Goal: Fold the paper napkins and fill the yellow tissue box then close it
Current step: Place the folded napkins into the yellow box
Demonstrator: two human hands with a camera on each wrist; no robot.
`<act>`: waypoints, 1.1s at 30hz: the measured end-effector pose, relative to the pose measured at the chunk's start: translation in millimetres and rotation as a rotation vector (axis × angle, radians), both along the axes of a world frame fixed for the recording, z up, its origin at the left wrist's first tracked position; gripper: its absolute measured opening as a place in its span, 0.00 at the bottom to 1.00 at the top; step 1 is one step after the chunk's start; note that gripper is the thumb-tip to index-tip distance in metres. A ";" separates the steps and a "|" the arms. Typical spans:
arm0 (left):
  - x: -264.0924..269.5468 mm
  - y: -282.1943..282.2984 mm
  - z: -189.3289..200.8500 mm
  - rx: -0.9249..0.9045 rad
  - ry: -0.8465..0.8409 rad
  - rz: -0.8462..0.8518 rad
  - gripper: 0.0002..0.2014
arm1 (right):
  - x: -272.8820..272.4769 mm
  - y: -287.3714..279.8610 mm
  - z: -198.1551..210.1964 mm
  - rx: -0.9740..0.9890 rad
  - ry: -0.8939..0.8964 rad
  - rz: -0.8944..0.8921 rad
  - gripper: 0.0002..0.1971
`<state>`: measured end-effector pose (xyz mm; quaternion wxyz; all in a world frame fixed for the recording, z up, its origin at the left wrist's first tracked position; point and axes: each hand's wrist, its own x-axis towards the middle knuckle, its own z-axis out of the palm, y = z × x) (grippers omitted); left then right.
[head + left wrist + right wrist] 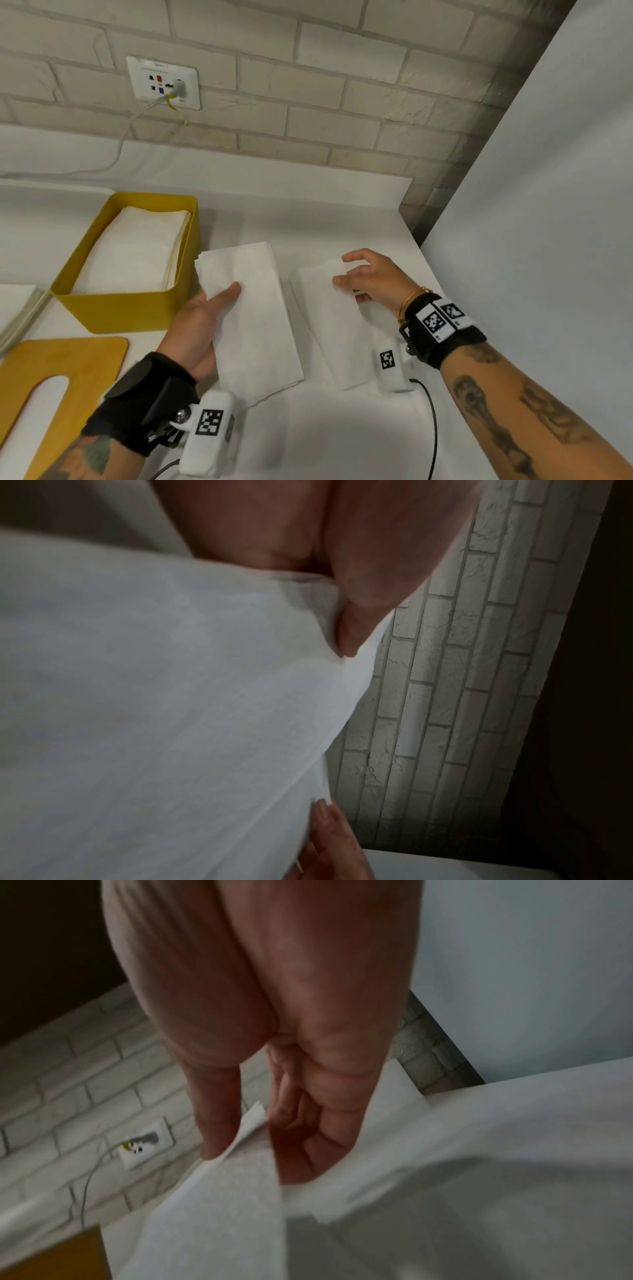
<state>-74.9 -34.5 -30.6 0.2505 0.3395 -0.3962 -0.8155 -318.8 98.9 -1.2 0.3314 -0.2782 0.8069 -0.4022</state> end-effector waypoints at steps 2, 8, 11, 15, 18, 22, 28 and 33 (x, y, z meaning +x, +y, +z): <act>2.1 -3.2 -1.2 0.012 -0.006 0.017 0.11 | 5.5 3.1 -5.9 0.073 0.149 -0.017 0.29; 7.4 -9.1 -6.8 0.028 -0.026 0.045 0.13 | 53.5 11.2 -8.5 0.007 0.509 0.114 0.07; 7.2 -7.9 -8.5 0.024 -0.036 0.041 0.14 | 73.7 3.6 -19.5 0.181 0.633 0.259 0.10; 7.9 -6.8 -10.6 0.021 -0.035 0.042 0.13 | 81.6 -9.7 -28.2 0.435 0.756 0.335 0.20; 10.1 -5.9 -10.7 0.023 -0.021 0.042 0.13 | 81.3 -13.8 -32.1 0.464 0.750 0.347 0.16; 13.6 -4.6 -11.0 0.020 -0.007 0.047 0.12 | 78.8 -15.3 -35.4 0.459 0.751 0.325 0.10; 18.5 -5.2 -12.8 0.039 -0.021 0.041 0.14 | 59.3 -3.6 -19.2 0.274 0.441 0.141 0.06; 14.5 -3.2 -13.1 0.072 -0.026 0.041 0.13 | 53.6 11.4 19.1 -0.201 0.017 -0.061 0.08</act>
